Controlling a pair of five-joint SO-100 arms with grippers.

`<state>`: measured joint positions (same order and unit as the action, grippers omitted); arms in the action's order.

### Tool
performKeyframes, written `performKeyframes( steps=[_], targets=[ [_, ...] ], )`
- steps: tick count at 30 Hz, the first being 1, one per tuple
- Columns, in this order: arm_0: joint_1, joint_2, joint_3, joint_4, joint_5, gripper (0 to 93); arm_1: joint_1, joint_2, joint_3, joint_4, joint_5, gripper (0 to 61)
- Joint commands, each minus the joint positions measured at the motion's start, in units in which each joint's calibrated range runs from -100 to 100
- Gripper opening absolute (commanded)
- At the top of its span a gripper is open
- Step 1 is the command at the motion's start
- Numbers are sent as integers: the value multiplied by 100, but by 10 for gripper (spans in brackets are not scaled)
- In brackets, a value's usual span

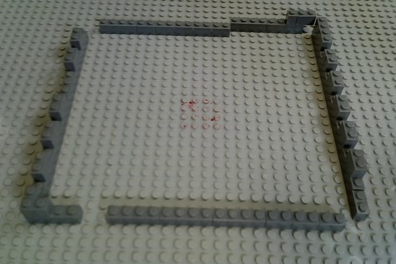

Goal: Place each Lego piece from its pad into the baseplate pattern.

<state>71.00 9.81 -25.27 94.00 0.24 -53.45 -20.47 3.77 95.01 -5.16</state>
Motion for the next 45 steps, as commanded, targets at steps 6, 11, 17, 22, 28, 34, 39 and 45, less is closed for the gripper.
performKeyframes(
  steps=[6, 11, 17, 22, 28, 34, 39, 45],
  targets=[
    [6, -311, -177, -2, 13, 0, -19, -305, 16, -38, 15, 1],
    [6, -311, -177, -2, 13, 0, -19, -322, 52, -63, 5, 1],
    [21, -311, -177, -2, 18, 0, -5, -322, 79, -79, 15, 1],
    [35, -294, -177, -2, 18, 0, -5, -322, 88, -95, 15, 1],
    [35, -277, -177, -2, 18, 0, 3, -305, 106, -144, 30, 1],
    [50, -242, -177, -2, 18, 60, 17, -297, 106, -193, 59, 1],
    [50, -234, -177, -2, 18, 66, 39, -280, 115, -185, 74, 1],
    [50, -208, -177, -2, 18, 66, 53, -305, 115, -136, 88, 1]
  ],
)
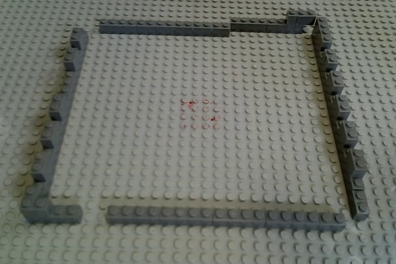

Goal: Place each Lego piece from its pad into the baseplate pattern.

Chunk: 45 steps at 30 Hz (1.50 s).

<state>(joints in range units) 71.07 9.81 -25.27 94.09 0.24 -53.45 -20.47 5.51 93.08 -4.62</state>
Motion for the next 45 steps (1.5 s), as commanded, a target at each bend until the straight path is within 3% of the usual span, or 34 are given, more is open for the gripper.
performKeyframes(
  steps=[1, 8, 13, 17, 20, 26, 34, 39, 42, 45],
  targets=[
    [42, -208, -177, -11, 18, 66, 53, -314, -59, 65, 54, 1],
    [35, 110, -277, -84, 23, 68, 61, -443, -59, 82, 157, 1],
    [93, 401, -331, -43, 233, 149, -244, -451, -86, -260, 108, 1],
    [115, 633, -358, -76, 199, 154, -708, 210, -962, -228, 78, 1],
    [115, 822, -620, -84, 199, 155, -846, 544, -1522, -146, 147, 1],
    [151, 1620, -1505, -76, 199, 155, -1180, 570, -1549, -594, -5, 1],
    [253, 2247, -2272, -76, 194, 155, -1535, 836, -1675, -659, 249, 1],
    [267, 2376, -2399, -84, 194, 155, -1688, 1308, -1775, -1171, 445, 1],
    [267, 2444, -2462, -84, 194, 156, -1782, 1909, -2533, -1114, 528, 2],
    [267, 2625, -2751, -84, 145, 156, -1941, 2768, -3563, -870, 855, 15]
  ],
)
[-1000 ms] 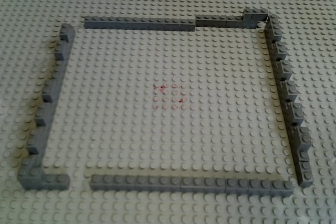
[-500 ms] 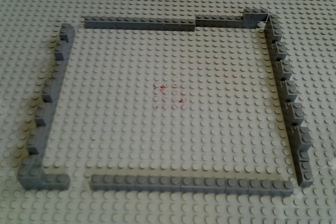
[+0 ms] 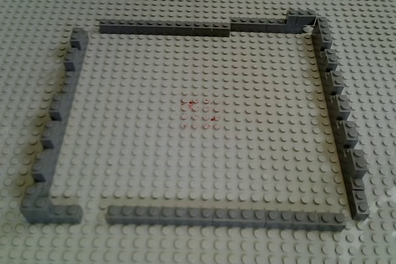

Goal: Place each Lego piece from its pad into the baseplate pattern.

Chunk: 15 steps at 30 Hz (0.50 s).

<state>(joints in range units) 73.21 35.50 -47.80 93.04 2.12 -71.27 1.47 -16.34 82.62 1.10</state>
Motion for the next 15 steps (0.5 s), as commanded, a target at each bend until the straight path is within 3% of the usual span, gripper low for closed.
performKeyframes(
  steps=[1, 3, 9, 15],
  targets=[
    [52, 115, -578, 20, -72, 156, -210, 780, -1648, 346, 405, 49],
    [52, 235, -723, 20, -92, 157, -305, 1175, -2126, 436, 464, 73],
    [52, 381, -795, 28, -92, 157, -450, 2531, -3779, 599, 723, 52],
    [52, 553, -858, 28, -97, 156, -537, 2729, -3833, 314, 625, 54]
  ],
)
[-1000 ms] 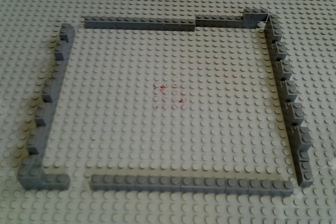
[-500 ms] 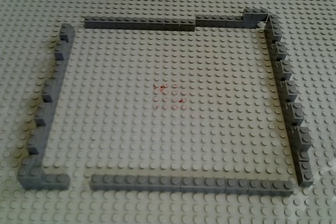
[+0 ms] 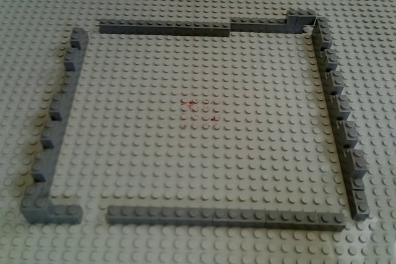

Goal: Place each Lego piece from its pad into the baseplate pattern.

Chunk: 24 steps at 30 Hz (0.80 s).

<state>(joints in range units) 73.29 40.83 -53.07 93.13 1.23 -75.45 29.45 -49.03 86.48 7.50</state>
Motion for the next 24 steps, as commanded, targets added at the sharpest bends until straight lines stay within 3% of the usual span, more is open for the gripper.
performKeyframes(
  steps=[1, 3, 6, 9, 12, 24],
  targets=[
    [45, 72, -386, 20, -13, 155, -162, 17, -681, -64, 0, 54],
    [45, 209, -530, 20, -13, 155, -235, 214, -952, -56, 29, 77],
    [45, 406, -729, 20, -13, 154, -300, 369, -1061, -162, -5, 197],
    [45, 544, -882, 20, -13, 137, -373, 463, -1024, -259, -137, 239],
    [16, 604, -1036, 20, 21, 0, -431, 652, -1052, -308, -196, 242],
    [-93, 303, -1000, 20, 31, 0, -409, 643, -582, -455, -279, 231]
  ],
)
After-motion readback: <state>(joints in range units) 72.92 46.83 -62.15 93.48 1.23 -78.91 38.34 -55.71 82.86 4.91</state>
